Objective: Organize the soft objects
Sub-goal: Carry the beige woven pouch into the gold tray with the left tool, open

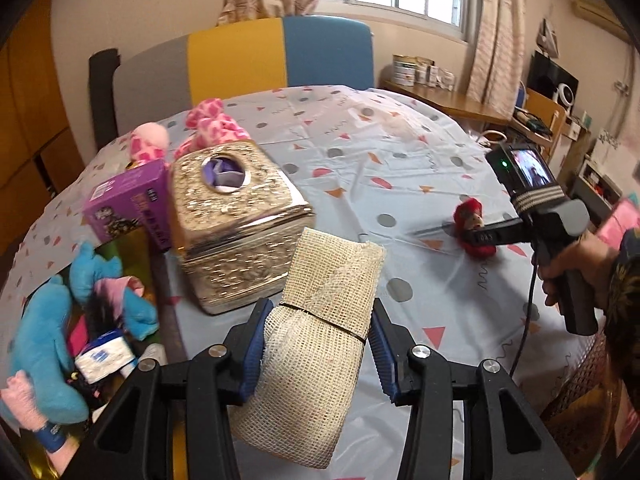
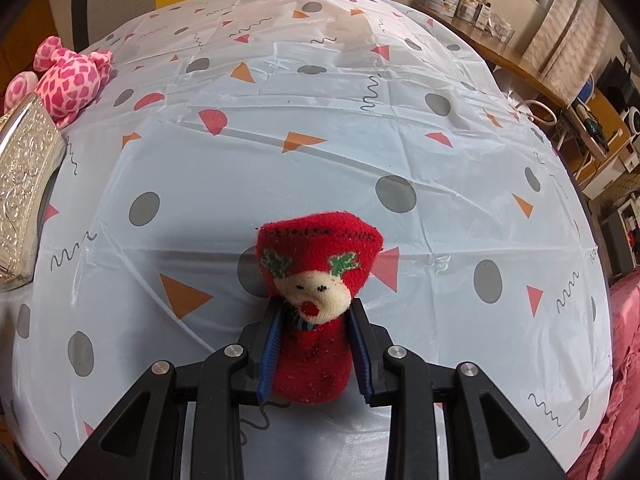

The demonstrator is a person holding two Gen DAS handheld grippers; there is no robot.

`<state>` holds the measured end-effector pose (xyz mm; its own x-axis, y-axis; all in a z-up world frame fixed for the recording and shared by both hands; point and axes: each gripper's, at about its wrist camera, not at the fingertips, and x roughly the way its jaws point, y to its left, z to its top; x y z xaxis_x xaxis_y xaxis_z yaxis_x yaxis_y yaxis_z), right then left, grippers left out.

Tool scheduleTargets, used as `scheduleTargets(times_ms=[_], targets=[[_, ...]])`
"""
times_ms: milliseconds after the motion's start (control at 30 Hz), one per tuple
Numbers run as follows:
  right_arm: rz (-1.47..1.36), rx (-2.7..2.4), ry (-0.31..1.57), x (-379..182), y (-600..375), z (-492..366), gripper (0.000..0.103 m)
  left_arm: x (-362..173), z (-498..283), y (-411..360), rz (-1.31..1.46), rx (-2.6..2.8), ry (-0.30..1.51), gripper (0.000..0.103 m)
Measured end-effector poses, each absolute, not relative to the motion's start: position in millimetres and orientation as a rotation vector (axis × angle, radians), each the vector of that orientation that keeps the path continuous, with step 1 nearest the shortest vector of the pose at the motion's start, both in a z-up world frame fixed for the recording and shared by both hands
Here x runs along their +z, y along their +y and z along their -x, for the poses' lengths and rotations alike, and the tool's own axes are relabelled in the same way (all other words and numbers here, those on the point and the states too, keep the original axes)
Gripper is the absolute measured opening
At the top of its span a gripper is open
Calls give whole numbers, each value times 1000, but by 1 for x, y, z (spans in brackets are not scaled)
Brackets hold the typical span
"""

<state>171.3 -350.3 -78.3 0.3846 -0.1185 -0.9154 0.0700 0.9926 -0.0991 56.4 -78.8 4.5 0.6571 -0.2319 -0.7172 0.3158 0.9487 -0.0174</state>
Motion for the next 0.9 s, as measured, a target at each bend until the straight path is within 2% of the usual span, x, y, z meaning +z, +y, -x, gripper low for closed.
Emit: scheduleTargets(times_ms=[600, 900], targets=[[70, -124, 1166, -78, -348, -170, 31, 9, -58, 8, -29, -171, 805, 48], [97, -126, 1164, -78, -345, -170, 31, 24, -44, 116, 134, -25, 789, 48]])
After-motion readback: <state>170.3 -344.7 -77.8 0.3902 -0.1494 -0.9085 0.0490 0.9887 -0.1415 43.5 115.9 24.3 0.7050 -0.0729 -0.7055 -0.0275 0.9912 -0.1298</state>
